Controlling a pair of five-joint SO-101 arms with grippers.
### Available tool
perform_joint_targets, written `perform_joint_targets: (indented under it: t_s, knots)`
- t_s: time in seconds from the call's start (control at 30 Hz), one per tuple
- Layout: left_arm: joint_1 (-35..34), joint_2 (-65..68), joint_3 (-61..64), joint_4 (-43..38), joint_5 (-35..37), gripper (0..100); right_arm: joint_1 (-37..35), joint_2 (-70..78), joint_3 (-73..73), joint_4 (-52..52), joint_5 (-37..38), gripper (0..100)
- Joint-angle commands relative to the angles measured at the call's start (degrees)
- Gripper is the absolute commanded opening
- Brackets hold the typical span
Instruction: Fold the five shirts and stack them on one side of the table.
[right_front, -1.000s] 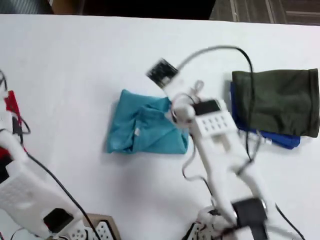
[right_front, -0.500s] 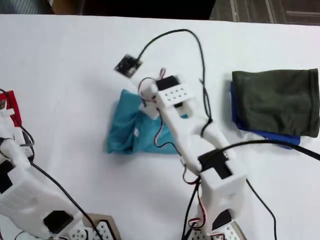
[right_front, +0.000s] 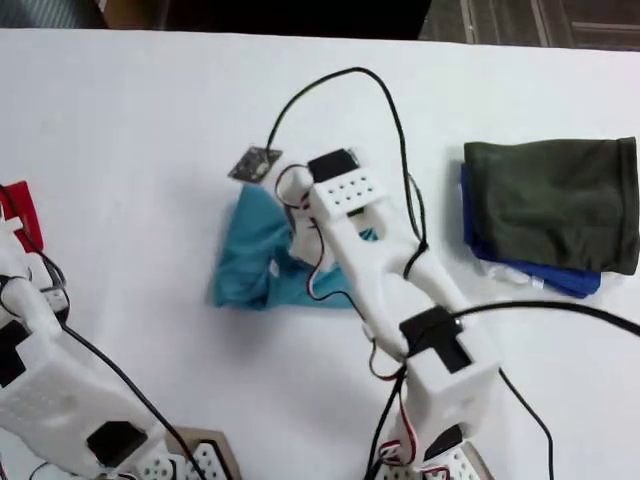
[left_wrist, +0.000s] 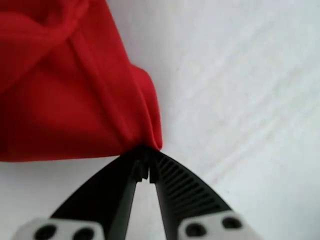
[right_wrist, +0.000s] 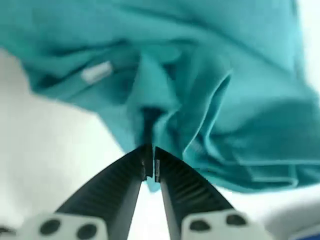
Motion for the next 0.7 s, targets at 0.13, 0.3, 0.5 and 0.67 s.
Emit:
perform_joint_targets:
  t_s: [0.13,0.3,0.5,0.67]
  knots:
    - [0.3,0.5,1.1,-1.5,0.3,3,-1.0,-14.5,-2.0,-5.1,1.8,2.2]
    - [0.3,0.6,1.1,-1.5,0.3,3,-4.9,-10.2,1.6,-22.1,-3.8,2.2]
    - [0.3,0.6,1.1,-1.5,0.3,3,-9.3,1.2,0.9,-28.5,-4.6,2.2]
    - [-0.7,0.7,1.1,-1.5,0.3,3,-8.7,8.4,-4.0,-27.9,-4.7,2.2]
